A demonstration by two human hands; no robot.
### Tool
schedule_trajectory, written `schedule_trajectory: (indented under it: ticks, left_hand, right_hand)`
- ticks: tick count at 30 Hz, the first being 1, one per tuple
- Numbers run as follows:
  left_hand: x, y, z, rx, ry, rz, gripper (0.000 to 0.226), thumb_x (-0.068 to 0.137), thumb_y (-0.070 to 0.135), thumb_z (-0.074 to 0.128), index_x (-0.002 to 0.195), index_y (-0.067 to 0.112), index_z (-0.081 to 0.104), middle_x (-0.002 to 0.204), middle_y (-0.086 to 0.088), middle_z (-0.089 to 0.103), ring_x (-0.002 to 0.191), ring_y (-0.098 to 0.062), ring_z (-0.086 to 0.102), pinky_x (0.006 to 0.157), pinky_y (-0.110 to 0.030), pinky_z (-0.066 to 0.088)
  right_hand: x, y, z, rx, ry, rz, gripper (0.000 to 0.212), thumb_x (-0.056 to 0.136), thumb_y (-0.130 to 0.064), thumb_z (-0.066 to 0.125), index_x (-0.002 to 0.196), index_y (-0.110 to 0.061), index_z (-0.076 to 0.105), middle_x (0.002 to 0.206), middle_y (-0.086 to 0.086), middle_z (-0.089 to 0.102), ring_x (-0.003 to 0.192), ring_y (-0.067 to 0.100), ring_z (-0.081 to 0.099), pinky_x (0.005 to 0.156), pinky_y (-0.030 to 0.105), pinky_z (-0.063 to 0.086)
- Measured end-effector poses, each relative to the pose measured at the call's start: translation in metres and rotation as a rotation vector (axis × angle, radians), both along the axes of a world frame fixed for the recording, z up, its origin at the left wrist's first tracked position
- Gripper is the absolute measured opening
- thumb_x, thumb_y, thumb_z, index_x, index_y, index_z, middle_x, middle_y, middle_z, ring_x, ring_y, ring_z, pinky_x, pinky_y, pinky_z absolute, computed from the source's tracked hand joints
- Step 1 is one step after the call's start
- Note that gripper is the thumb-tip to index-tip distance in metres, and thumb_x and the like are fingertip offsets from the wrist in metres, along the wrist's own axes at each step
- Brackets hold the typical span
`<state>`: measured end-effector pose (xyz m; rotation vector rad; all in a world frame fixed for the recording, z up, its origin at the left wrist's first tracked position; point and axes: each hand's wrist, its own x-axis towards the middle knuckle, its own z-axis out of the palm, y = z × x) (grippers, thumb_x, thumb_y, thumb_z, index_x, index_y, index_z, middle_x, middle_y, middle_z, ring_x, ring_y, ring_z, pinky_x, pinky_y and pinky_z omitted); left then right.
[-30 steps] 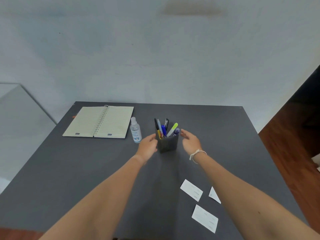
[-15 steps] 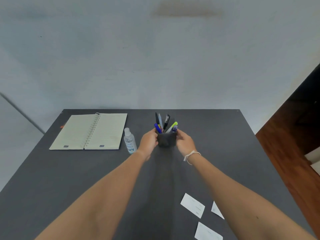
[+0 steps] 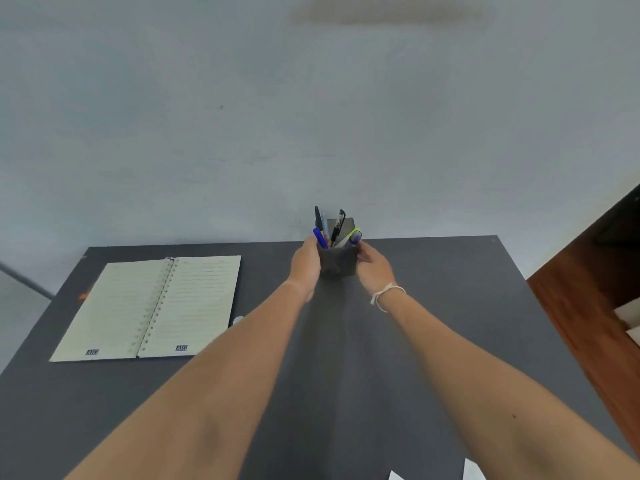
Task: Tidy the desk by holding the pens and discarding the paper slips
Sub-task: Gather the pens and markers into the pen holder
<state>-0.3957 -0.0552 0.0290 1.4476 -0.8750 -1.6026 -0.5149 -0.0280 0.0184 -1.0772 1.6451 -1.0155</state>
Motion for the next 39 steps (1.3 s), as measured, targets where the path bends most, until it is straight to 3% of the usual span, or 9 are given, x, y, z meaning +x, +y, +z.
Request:
schedule_trajectory:
  ticks: [3,10,14,18,21,26,31,36,39]
  left_hand:
    - [-0.002,-0.015,-0.004,0.019,-0.018,0.008,0.04,0.09,0.027,0.029,0.107,0.013,0.062,0.111,-0.011,0.06,0.105,-0.023,0.053,0.107,-0.037,0.037]
    - [-0.003,-0.03,-0.012,0.02,0.001,0.02,0.033,0.091,0.032,0.031,0.089,0.021,0.062,0.106,-0.006,0.059,0.101,-0.019,0.052,0.104,-0.032,0.036]
    - [-0.003,-0.036,-0.014,0.016,0.027,0.024,0.03,0.092,0.033,0.033,0.09,0.02,0.06,0.104,-0.006,0.058,0.099,-0.018,0.049,0.104,-0.032,0.037]
    - [-0.003,-0.038,-0.015,0.025,0.027,0.011,0.028,0.09,0.032,0.036,0.085,0.021,0.061,0.1,-0.005,0.053,0.095,-0.018,0.042,0.1,-0.032,0.036]
    - [-0.002,-0.039,-0.016,0.023,0.019,0.011,0.029,0.091,0.032,0.035,0.094,0.02,0.061,0.101,-0.005,0.055,0.095,-0.018,0.043,0.094,-0.03,0.036]
    - [0.0,-0.038,-0.013,0.014,-0.015,-0.004,0.032,0.093,0.032,0.033,0.1,0.019,0.061,0.112,-0.008,0.059,0.108,-0.02,0.052,0.111,-0.036,0.034]
    - [0.007,-0.028,-0.001,0.004,-0.07,-0.025,0.03,0.093,0.03,0.031,0.081,0.024,0.058,0.092,0.005,0.053,0.086,-0.009,0.048,0.083,-0.024,0.038]
    - [0.031,-0.009,0.024,-0.076,-0.225,-0.006,0.017,0.093,0.029,0.035,0.083,0.025,0.048,0.104,-0.002,0.041,0.094,-0.018,0.036,0.086,-0.033,0.032]
    - [0.049,0.005,0.041,-0.169,-0.32,-0.013,0.035,0.094,0.03,0.038,0.116,0.014,0.059,0.119,-0.007,0.058,0.112,-0.024,0.051,0.106,-0.039,0.038]
  right_hand:
    - [0.0,-0.016,-0.006,0.035,0.007,0.011,0.052,0.09,0.005,0.035,0.137,-0.014,0.045,0.137,0.007,0.053,0.124,0.022,0.049,0.075,0.006,0.032]
    - [0.002,-0.031,-0.017,0.042,-0.021,0.023,0.054,0.09,0.003,0.035,0.139,-0.018,0.042,0.139,0.004,0.052,0.124,0.019,0.048,0.083,0.01,0.035]
    - [0.002,-0.037,-0.019,0.025,-0.021,0.024,0.054,0.089,0.004,0.035,0.139,-0.014,0.042,0.138,0.005,0.052,0.125,0.019,0.048,0.062,-0.013,0.032]
    - [0.001,-0.041,-0.02,0.041,-0.041,0.051,0.053,0.09,0.004,0.036,0.139,-0.016,0.041,0.139,0.003,0.052,0.128,0.018,0.047,0.081,0.003,0.034]
    - [0.0,-0.041,-0.021,0.05,-0.034,0.058,0.055,0.09,0.005,0.035,0.14,-0.017,0.04,0.14,0.003,0.051,0.129,0.018,0.046,0.082,0.006,0.032]
    - [0.0,-0.039,-0.019,0.061,-0.022,0.064,0.06,0.089,0.005,0.035,0.144,-0.019,0.033,0.145,0.001,0.046,0.133,0.019,0.042,0.092,0.014,0.035]
    - [0.003,-0.025,-0.013,0.057,-0.031,0.033,0.056,0.09,0.001,0.037,0.142,-0.019,0.035,0.145,-0.001,0.045,0.132,0.018,0.042,0.087,0.009,0.034]
    - [0.011,0.001,-0.002,0.055,0.0,0.052,0.052,0.088,0.001,0.039,0.137,-0.015,0.044,0.141,0.005,0.05,0.129,0.021,0.047,0.098,0.023,0.036]
    - [0.023,0.022,0.007,0.068,0.026,0.119,0.054,0.086,0.004,0.038,0.137,-0.014,0.044,0.141,0.008,0.05,0.126,0.021,0.049,0.092,0.024,0.038]
